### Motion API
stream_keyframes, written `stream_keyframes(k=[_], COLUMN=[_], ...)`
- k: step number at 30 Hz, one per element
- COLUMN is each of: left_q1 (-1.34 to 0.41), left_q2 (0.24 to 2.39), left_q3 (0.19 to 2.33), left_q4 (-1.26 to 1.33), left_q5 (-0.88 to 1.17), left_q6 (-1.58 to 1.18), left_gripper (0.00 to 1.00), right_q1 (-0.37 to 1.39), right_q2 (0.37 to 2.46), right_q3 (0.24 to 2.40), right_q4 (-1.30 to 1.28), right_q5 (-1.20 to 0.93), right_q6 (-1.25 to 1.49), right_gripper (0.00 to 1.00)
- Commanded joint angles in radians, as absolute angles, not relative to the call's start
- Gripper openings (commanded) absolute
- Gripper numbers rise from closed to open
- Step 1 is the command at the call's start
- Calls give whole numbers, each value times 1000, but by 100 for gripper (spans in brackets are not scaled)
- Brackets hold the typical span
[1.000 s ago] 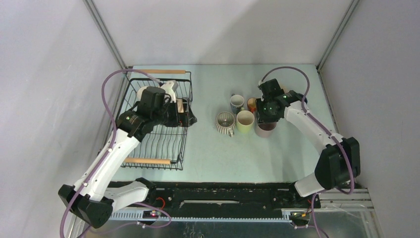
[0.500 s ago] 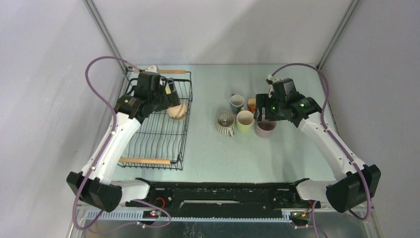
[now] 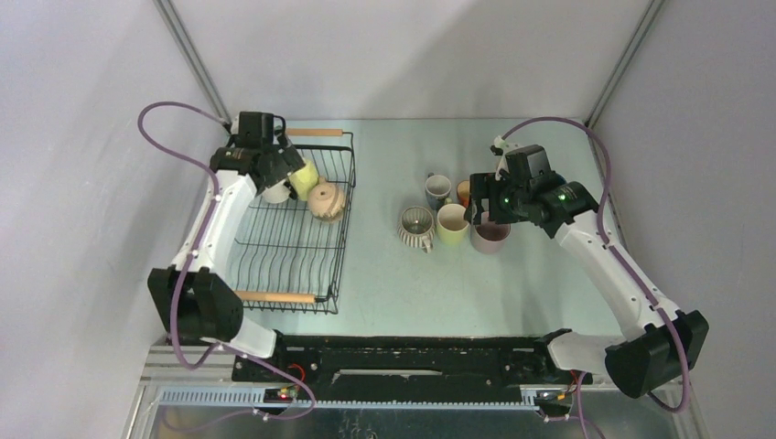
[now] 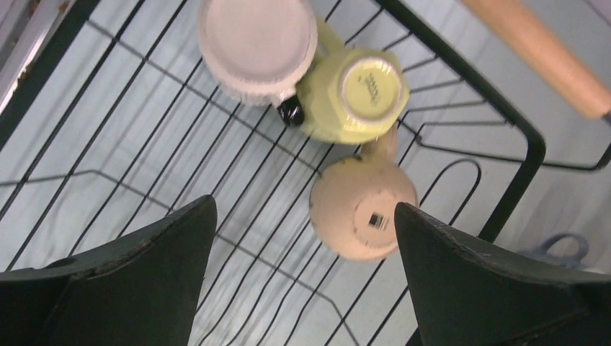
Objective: Unload the cups from the dish rack
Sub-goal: Unload the cup from the dish rack.
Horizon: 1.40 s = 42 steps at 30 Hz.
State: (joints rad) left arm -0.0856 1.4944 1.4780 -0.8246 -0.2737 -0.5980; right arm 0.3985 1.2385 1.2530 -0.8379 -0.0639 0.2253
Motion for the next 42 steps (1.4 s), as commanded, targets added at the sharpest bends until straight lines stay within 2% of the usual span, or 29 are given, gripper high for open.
stream_keyframes(k=[1,17,42], left_q1=[-73,-100,-112], left_q2=[1597,1941,2114], left_q3=[1635,1899,1955], left_q4=[-781,-861,-861], left_q5=[-289,-271,-219], left_q6=[-578,-411,-369], left_gripper=[100,100,100], right_q1=[413,426,431], right_q2=[1195,1186,1205], right_q3=[1255,1252,1246], right_q4=[-809,-814,-810], right_q5=[-84,-87,-71], right_q6=[222,218,215], right_gripper=[91,91,91])
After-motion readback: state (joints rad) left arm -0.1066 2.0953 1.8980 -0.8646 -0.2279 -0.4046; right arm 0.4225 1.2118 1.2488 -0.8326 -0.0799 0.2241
